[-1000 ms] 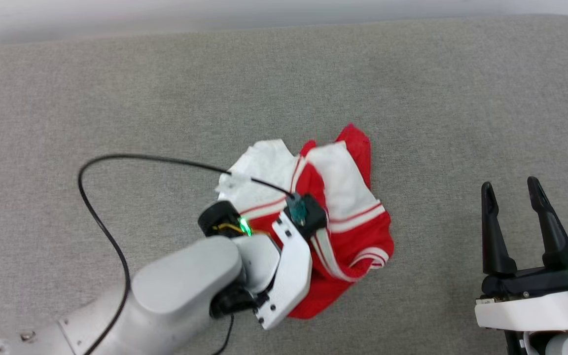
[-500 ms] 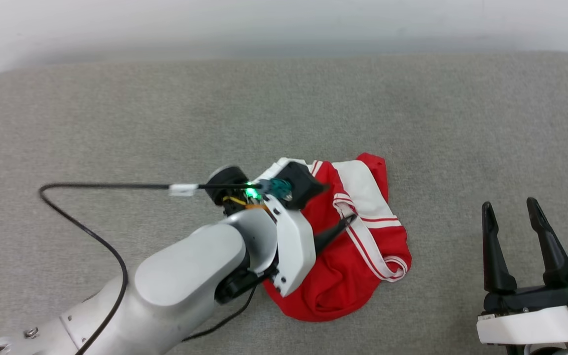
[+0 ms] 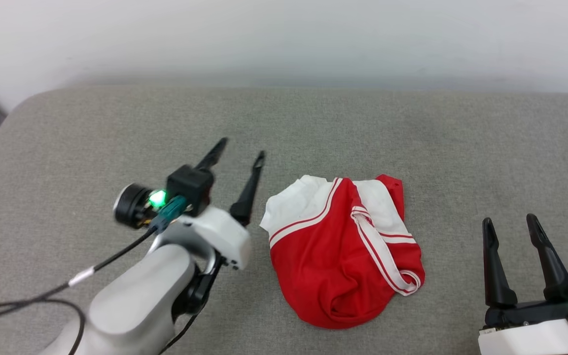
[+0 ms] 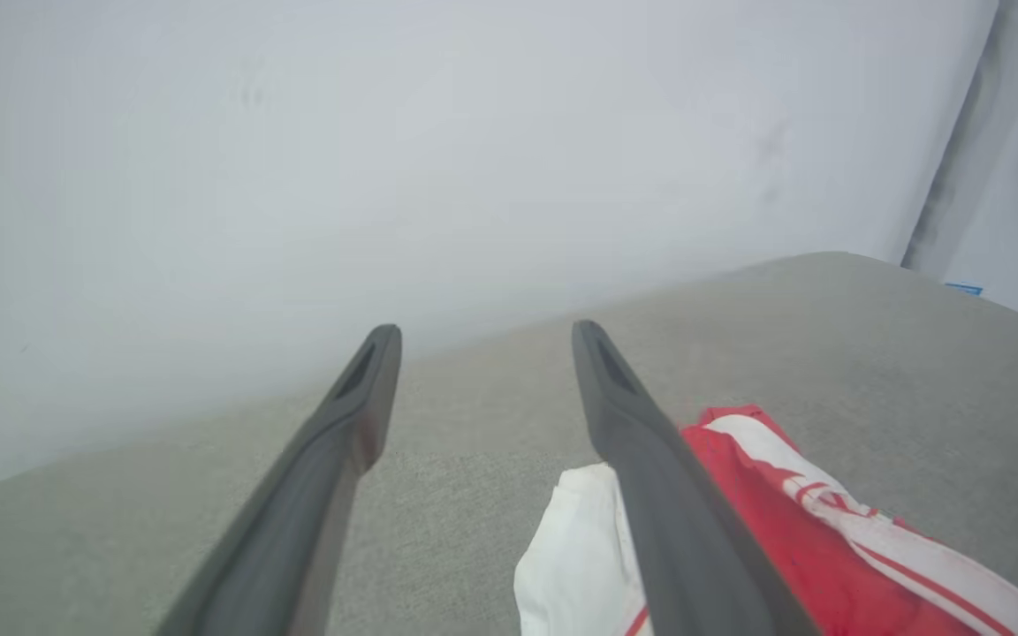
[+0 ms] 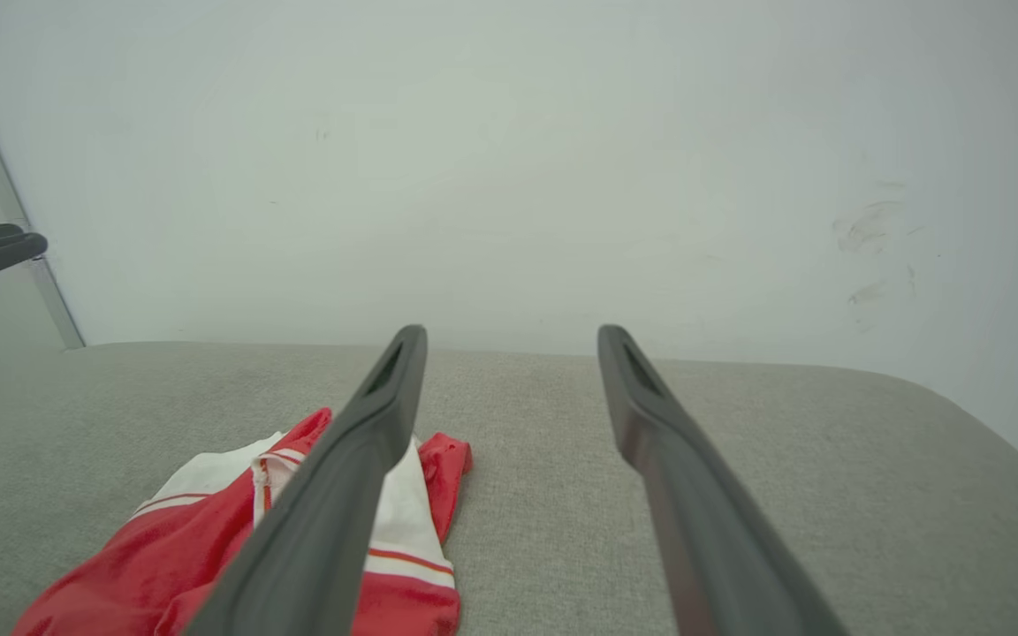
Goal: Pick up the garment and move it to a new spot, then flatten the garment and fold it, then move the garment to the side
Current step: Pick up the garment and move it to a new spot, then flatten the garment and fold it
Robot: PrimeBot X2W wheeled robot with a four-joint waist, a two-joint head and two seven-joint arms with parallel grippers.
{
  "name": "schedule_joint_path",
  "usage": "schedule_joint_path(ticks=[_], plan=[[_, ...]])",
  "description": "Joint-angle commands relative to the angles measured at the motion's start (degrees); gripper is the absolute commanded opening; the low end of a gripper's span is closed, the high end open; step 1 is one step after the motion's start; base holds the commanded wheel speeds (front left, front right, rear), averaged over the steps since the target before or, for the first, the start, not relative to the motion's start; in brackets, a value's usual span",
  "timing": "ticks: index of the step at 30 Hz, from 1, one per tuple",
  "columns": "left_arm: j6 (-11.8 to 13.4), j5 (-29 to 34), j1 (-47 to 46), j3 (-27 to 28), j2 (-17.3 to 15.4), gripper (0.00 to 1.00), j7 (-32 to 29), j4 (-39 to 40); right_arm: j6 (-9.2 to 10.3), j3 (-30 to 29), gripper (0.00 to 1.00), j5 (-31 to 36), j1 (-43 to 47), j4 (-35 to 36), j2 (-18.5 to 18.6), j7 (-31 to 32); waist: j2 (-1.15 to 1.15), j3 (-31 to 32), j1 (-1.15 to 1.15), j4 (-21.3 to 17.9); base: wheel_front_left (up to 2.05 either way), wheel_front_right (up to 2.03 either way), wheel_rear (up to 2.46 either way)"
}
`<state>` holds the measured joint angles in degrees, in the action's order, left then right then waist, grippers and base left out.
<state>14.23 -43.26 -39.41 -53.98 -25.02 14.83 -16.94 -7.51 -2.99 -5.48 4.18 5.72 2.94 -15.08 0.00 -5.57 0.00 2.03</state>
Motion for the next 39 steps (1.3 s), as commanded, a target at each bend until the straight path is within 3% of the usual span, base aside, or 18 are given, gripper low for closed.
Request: schedule_joint_path(ticks=[1,6,11,22,39], plan=[[1.5,0.9,2.4,1.6,-0.5,1.0,0.3,0.3,0.04,0.0,1.0,0.1,0.9,-0.1,-0.1,-0.1,0.0,0.5,0.0,0.3,0.0,0.0,0.0],[6.0,7.2,11.4,10.4,-0.9,1.0,0.4,5.1,0.04,-0.3,1.0,0.0,2.0,-0.1,-0.1,-0.1,0.0,1.7,0.0,0.9,0.0,0.0,0.0],[7.5,12.5,20.0,18.1,0.2,1.0,0.4,8.2,0.04,-0.5,1.0,-0.2,3.0,-0.4,-0.1,-0.1,0.0,2.8,0.0,1.4,0.0,0.0,0.0],[3.1,21.8,32.1,30.0,4.5,1.0,0.4,11.0,0.04,-0.2,1.0,-0.9,4.5,-1.2,-0.1,-0.1,0.0,4.9,0.0,1.0,0.0,0.0,0.0],[-6.3,30.0,40.4,39.6,11.7,1.0,0.4,9.3,0.04,0.4,1.0,-3.2,7.2,-2.0,-0.1,-0.1,0.0,6.1,0.0,-0.3,0.0,0.0,0.0]])
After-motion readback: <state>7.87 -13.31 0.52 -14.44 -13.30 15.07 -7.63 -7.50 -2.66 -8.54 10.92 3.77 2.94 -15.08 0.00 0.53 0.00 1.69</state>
